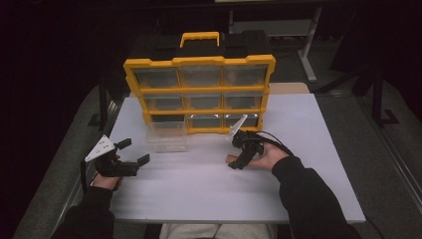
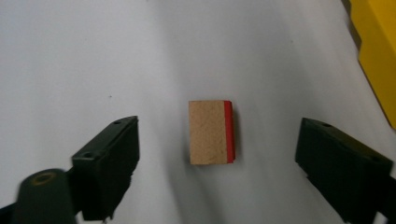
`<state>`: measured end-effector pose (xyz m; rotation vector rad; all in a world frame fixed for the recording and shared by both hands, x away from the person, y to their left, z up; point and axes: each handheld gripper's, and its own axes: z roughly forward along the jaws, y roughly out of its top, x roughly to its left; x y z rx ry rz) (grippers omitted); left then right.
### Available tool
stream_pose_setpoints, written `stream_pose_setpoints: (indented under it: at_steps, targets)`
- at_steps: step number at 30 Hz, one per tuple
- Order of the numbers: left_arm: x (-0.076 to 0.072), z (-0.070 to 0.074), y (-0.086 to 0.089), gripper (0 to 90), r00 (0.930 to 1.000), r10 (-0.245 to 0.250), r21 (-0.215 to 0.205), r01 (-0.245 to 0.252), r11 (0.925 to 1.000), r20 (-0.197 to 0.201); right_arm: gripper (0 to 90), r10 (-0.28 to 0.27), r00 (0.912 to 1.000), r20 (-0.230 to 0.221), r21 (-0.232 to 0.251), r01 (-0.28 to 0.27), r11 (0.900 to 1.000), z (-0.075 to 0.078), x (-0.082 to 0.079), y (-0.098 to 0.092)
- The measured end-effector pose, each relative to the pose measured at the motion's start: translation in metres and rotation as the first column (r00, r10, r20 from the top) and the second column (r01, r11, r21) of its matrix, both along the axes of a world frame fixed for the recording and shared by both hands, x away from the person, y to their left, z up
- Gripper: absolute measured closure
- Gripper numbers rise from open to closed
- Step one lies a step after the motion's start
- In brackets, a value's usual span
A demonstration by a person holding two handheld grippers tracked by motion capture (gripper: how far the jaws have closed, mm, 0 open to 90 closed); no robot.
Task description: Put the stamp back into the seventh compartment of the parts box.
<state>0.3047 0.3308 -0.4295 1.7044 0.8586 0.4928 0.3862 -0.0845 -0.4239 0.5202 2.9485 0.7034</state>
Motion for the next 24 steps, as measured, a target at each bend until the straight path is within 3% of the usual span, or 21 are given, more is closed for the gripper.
stream_pose_setpoints:
  at_steps: [10, 16, 20, 22, 24]
  targets:
    - [0.0, 0.0, 0.0, 0.0, 1.0, 0.0, -0.001, 0.0, 1.0, 0.0, 32.9, 0.028, 0.9993, -0.026, -0.025, -0.029, 0.999, -0.004, 0.005, 0.004]
    - [0.0, 0.0, -0.001, 0.0, 1.0, -0.002, 0.003, 0.002, 1.0, -0.002, 38.5, 0.025, 0.9991, -0.035, -0.037, -0.027, 0.999, -0.01, 0.009, 0.003]
    - [0.0, 0.0, 0.0, 0.0, 1.0, -0.001, 0.003, 0.001, 1.0, -0.002, 49.7, 0.04, 0.9977, -0.054, -0.03, -0.042, 0.999, -0.011, 0.011, 0.005]
    - [0.0, 0.0, -0.001, 0.0, 1.0, -0.002, 0.004, 0.002, 1.0, -0.002, 55.2, 0.032, 0.9988, -0.038, -0.043, -0.033, 0.999, -0.011, 0.01, 0.006]
    - [0.0, 0.0, -0.001, 0.0, 1.0, -0.004, 0.007, 0.004, 1.0, -0.003, 63.8, 0.046, 0.9969, -0.063, -0.034, -0.048, 0.998, -0.01, 0.01, 0.007]
